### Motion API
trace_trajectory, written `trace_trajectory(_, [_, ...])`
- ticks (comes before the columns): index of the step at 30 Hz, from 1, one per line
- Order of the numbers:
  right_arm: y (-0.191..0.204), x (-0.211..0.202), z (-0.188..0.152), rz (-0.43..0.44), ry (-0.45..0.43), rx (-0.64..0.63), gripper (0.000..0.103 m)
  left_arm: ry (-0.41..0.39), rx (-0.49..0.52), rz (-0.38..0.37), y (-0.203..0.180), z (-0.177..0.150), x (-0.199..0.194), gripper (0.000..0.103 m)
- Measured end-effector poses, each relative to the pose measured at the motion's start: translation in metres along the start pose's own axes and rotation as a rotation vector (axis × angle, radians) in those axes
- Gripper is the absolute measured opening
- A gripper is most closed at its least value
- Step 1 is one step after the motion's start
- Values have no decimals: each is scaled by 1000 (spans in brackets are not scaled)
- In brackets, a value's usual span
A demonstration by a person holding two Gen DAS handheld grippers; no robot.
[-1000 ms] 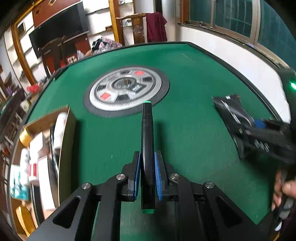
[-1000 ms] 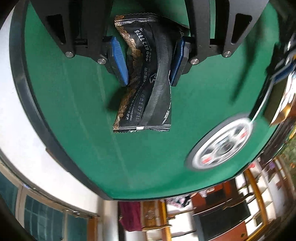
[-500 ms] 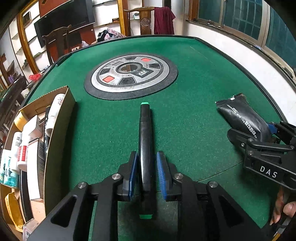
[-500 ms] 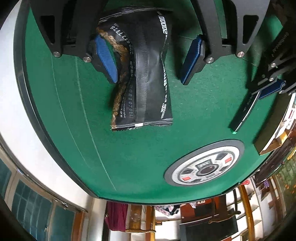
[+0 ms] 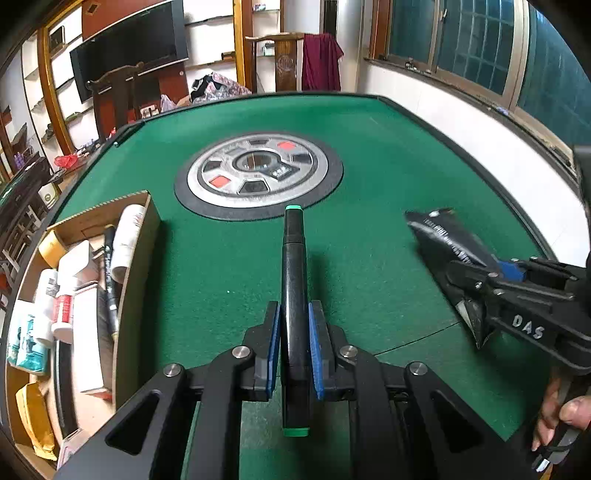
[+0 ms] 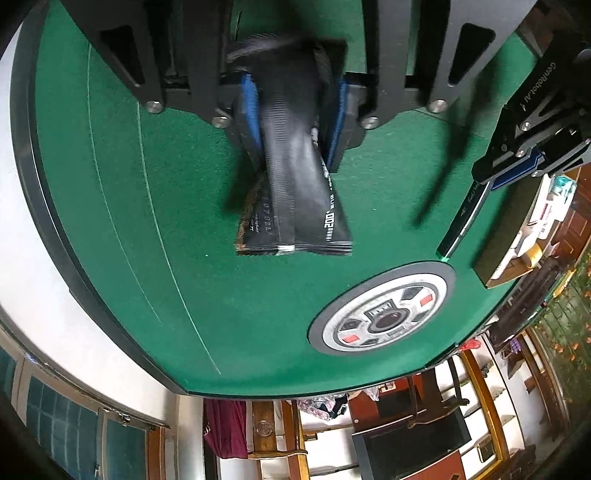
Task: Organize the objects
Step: 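Carry the marker and black bag over the box with both grippers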
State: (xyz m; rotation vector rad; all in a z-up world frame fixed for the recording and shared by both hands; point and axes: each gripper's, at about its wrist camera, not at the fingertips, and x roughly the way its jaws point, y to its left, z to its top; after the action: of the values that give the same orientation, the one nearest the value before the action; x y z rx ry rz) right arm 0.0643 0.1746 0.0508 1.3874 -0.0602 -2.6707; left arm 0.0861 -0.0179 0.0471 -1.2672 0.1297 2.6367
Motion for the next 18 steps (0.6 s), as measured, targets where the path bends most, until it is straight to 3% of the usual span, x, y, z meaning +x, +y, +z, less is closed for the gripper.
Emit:
trace_trajectory(7, [8,1,-1,15,6,-20,31,-30,-9,5,5,-4,-21,14])
trace_trajectory(10, [11,12,2,-16,21,-26,61,-28,-16,12,9,-6,-22,14])
trace_trajectory(11, [14,15,3,-29,19,-40,64,-28,-22,11,11,-6,-22,14])
trace_trajectory(14, [22,28,0,-30,58,-80,64,-31,-32,12,14,-8,-24,14])
trace_trajectory(15, [25,28,-1,-46,45,-95,61,-32,-34,11,14,-8,-25,14])
trace_trajectory(16, [28,27,-3,-53,41,-108,48,-31,-39,9,16,-8,-25,14])
trace_trajectory(18, [31,25,-4,-28,44,-104,47,-29,-42,8,17,-8,-23,14])
